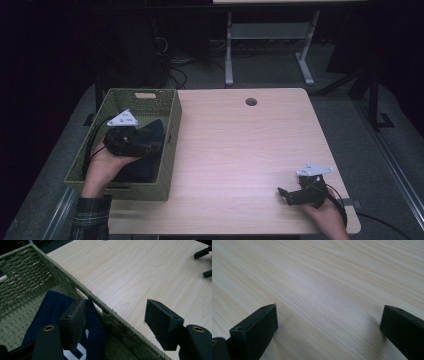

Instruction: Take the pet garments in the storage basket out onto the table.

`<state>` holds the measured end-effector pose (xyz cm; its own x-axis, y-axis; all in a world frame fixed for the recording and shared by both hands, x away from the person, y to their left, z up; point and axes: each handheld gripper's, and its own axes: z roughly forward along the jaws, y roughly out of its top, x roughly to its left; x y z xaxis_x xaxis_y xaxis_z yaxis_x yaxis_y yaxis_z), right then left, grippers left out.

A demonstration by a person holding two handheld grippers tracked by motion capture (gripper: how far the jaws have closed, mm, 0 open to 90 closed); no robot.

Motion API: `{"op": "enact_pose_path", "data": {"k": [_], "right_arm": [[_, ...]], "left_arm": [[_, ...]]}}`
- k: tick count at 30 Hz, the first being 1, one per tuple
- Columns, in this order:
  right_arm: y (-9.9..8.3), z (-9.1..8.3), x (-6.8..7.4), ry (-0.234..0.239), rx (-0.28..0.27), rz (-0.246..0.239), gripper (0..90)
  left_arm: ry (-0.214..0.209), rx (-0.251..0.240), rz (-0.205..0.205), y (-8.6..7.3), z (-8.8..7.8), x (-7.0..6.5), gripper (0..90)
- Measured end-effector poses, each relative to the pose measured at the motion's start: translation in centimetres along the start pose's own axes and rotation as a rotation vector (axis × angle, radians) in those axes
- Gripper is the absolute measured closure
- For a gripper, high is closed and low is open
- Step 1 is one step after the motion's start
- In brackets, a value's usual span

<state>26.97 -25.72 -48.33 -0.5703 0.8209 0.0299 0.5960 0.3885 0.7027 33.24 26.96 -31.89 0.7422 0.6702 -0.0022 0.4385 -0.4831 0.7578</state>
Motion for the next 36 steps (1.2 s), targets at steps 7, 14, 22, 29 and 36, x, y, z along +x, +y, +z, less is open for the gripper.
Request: {"op": "enact_pose_path", "data": {"k": [7, 14, 22, 29, 36], "right_arm": [[0.0, 0.0, 0.0, 0.000, 0.000, 0.000, 1.1], [0.0, 0.0, 0.0, 0.000, 0.000, 0.000, 1.1], [0.0, 0.0, 0.0, 0.000, 0.000, 0.000, 1.1], [0.0, 0.0, 0.0, 0.000, 0.000, 0.000, 1.1], [0.0, 0.0, 0.0, 0.000, 0.000, 0.000, 1.1]], "left_arm": [[0.014, 0.030, -0.009, -0.7, -0.8, 0.7, 39.9], [0.025, 0.062, -0.019, -1.5, -1.2, 1.4, 44.8], [0.016, 0.096, -0.038, -2.3, -1.6, 1.9, 48.5], [-0.002, 0.142, -0.041, -2.9, -1.5, 2.2, 53.6], [-0.015, 0.181, -0.044, -3.3, -1.2, 2.4, 60.7]]}}
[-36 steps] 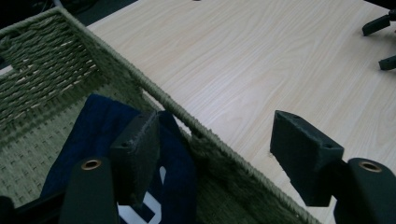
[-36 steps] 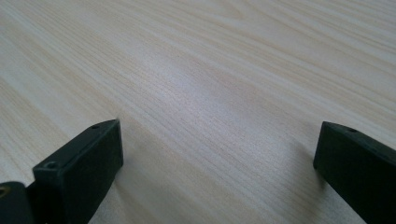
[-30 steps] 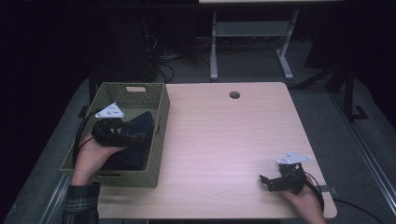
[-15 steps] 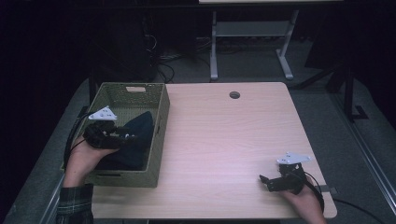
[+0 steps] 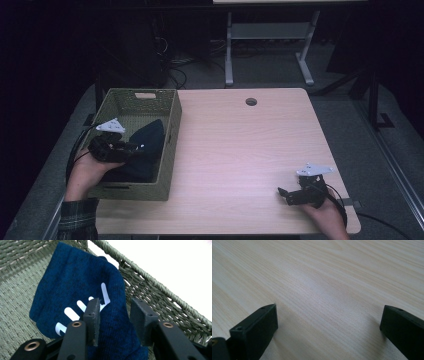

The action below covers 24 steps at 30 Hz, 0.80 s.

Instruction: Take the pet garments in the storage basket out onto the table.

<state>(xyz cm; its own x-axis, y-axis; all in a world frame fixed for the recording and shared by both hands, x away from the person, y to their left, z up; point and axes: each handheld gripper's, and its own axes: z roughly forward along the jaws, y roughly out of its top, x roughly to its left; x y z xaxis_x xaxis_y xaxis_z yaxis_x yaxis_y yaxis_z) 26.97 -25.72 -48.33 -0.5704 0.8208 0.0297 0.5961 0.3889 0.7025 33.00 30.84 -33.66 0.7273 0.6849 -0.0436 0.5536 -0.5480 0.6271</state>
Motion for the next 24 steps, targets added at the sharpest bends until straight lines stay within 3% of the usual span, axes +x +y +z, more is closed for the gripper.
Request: {"op": "enact_pose_path", "data": {"k": [7, 11, 14, 17, 19, 24], "right_arm": [[0.0, 0.0, 0.0, 0.000, 0.000, 0.000, 1.1], [0.0, 0.0, 0.0, 0.000, 0.000, 0.000, 1.1], [0.0, 0.0, 0.0, 0.000, 0.000, 0.000, 1.1], [0.0, 0.0, 0.0, 0.000, 0.000, 0.000, 1.1], [0.0, 0.0, 0.0, 0.000, 0.000, 0.000, 1.1], [0.0, 0.0, 0.0, 0.000, 0.000, 0.000, 1.1]], "left_arm": [[-0.026, 0.020, -0.014, -0.2, 0.4, 0.2, 70.3], [-0.055, 0.043, -0.025, -0.3, 0.6, 0.4, 82.0], [-0.057, 0.040, -0.030, -0.2, 0.4, 0.4, 85.4], [-0.039, 0.012, -0.045, -0.1, -0.3, 0.6, 86.0], [-0.038, -0.041, -0.061, 0.0, -1.1, 0.7, 86.3], [-0.024, -0.087, -0.086, 0.2, -2.3, 1.0, 86.4]]}}
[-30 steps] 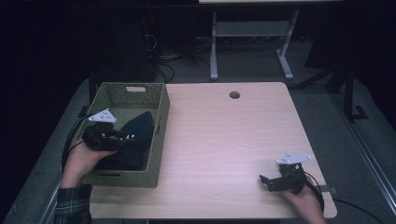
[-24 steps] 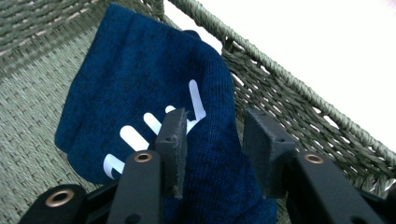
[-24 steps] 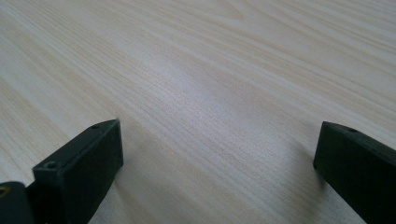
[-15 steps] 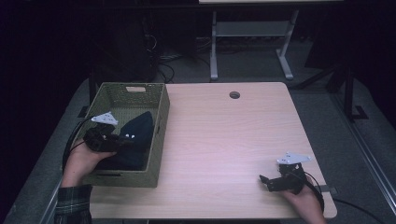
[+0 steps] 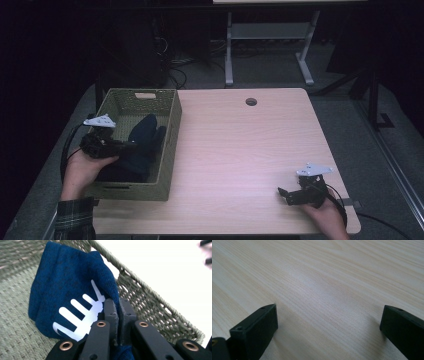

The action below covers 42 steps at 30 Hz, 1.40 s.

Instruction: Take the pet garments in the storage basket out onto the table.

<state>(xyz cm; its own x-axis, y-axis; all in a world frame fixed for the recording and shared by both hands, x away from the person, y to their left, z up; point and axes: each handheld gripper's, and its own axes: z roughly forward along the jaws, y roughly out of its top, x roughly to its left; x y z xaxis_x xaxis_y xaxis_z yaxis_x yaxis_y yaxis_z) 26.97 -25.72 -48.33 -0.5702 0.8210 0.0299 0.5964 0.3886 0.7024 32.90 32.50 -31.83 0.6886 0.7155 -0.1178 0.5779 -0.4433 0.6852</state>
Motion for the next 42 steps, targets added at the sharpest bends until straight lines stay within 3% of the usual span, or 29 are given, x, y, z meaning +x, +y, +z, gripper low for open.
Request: {"op": "enact_pose_path", "data": {"k": [8, 13, 28, 34, 42], "right_arm": [[0.0, 0.0, 0.0, 0.000, 0.000, -0.001, 1.1], [0.0, 0.0, 0.0, 0.000, -0.001, 0.000, 1.1], [0.0, 0.0, 0.0, 0.000, 0.000, 0.002, 1.1], [0.0, 0.0, 0.0, 0.000, 0.000, 0.000, 1.1], [0.0, 0.0, 0.0, -0.001, -0.001, -0.001, 1.1]], "left_arm": [[0.017, -0.080, -0.035, 1.0, -1.6, 0.3, 86.6], [0.022, -0.123, -0.034, 2.3, -2.5, 0.2, 86.6], [0.049, -0.243, 0.014, 7.0, -4.2, -1.1, 86.7], [0.059, -0.280, 0.053, 9.3, -5.3, -2.3, 86.8], [0.028, -0.329, 0.085, 11.4, -5.9, -3.6, 86.8]]}}
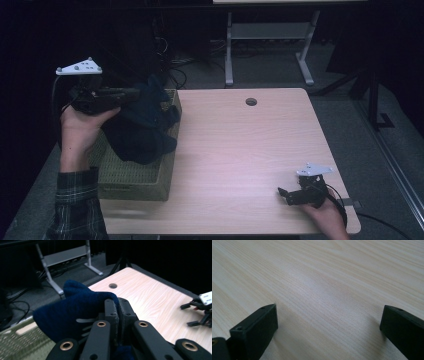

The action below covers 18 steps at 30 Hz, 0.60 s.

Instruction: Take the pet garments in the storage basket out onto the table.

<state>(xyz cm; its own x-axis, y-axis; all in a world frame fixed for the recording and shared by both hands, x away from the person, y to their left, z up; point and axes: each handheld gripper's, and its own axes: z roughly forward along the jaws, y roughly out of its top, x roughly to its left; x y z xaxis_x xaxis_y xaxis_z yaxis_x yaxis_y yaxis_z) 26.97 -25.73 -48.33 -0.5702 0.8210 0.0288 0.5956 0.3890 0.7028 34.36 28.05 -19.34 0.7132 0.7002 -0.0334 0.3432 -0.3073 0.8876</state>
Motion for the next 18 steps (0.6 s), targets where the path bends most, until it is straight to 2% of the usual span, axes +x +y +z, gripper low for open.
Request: {"op": "enact_pose_path", "data": {"k": [9, 18], "right_arm": [[0.0, 0.0, 0.0, 0.000, 0.000, 0.000, 1.1], [0.0, 0.0, 0.0, 0.000, 0.000, 0.000, 1.1]], "left_arm": [[-0.051, -0.054, 0.003, 1.3, 2.0, -1.6, 86.8], [-0.099, -0.078, 0.019, 2.5, 4.0, -3.3, 86.8]]}}
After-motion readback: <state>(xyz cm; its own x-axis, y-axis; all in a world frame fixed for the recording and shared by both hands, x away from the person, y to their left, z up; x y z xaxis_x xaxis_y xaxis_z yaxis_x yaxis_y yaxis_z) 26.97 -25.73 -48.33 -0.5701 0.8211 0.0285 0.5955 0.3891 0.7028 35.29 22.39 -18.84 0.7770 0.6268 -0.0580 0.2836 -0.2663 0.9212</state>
